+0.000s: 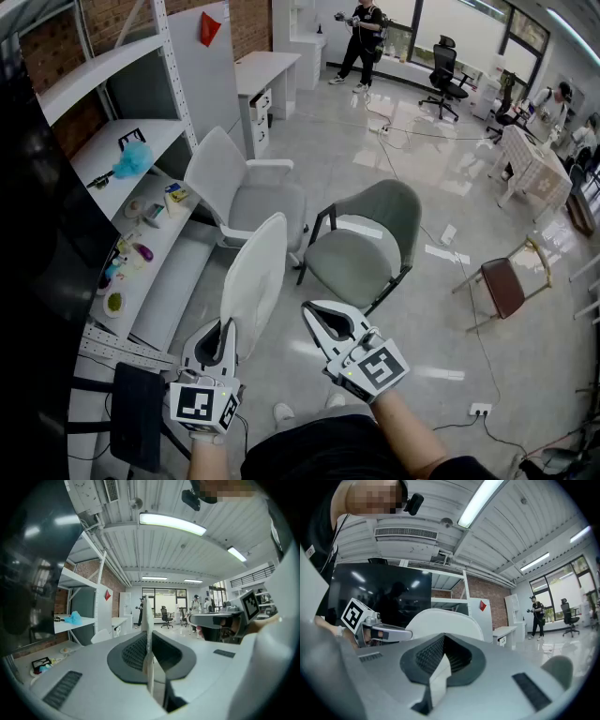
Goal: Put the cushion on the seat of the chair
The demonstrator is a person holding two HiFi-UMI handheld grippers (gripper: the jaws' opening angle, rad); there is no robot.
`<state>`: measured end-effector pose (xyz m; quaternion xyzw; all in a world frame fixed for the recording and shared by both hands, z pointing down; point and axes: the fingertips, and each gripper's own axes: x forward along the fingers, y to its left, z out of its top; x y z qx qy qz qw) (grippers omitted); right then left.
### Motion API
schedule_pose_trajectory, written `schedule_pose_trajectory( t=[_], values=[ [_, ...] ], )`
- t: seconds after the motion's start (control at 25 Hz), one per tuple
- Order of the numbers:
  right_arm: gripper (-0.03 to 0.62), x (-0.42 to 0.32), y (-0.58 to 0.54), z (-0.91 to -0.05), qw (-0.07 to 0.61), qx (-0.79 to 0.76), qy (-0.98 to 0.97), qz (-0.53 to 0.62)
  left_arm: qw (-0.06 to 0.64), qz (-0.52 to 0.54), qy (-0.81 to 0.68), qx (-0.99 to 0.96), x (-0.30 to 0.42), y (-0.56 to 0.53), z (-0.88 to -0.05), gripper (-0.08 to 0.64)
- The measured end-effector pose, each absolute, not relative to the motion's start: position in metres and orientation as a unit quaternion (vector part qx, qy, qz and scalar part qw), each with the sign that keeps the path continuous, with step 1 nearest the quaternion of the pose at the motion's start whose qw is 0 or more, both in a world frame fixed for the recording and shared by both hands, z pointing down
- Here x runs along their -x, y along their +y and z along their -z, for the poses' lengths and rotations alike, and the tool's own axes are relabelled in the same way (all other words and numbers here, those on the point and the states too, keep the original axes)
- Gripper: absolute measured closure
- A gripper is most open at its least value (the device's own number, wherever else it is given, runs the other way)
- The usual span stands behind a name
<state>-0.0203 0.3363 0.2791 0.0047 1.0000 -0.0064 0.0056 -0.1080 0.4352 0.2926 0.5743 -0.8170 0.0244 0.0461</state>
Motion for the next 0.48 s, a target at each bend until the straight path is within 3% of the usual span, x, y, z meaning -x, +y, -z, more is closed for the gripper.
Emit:
schedule_pose_trajectory(
  t=[0.48],
  values=[
    [0.583,-0.015,0.269,-0.272,0.028,-0.006,0.999,0.019,0.051,-0.038,-0.811,-0.581,0.071,0.366,-0.295,0.523]
  ],
)
